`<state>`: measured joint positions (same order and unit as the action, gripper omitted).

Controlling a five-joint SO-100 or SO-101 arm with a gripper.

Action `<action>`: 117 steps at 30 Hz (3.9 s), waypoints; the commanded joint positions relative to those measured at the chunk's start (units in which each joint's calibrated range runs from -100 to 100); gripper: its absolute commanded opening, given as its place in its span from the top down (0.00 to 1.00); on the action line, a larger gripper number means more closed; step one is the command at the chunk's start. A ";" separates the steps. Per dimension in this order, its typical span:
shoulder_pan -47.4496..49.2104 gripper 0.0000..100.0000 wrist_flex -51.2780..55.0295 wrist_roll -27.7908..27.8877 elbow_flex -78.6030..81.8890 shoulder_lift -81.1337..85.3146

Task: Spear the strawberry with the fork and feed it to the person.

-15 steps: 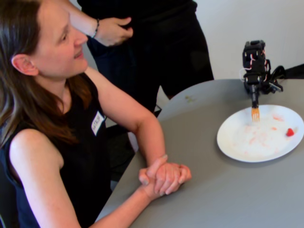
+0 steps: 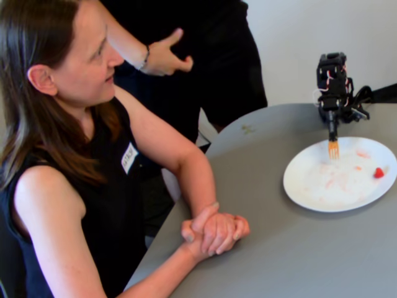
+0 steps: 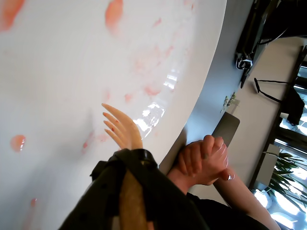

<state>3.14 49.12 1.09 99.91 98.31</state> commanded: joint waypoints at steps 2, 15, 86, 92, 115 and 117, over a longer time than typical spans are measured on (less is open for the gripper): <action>0.36 0.99 -0.82 -0.15 0.09 0.75; -0.61 0.99 -0.38 -0.20 -54.82 -40.58; 18.05 0.99 -4.47 -3.82 -77.46 -102.76; 18.05 0.99 -4.21 -3.24 -74.30 -103.44; -19.41 0.99 -5.26 4.57 -100.99 -48.80; -20.61 0.99 -11.17 4.57 -100.81 -48.80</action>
<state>-15.56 45.09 5.53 0.27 49.35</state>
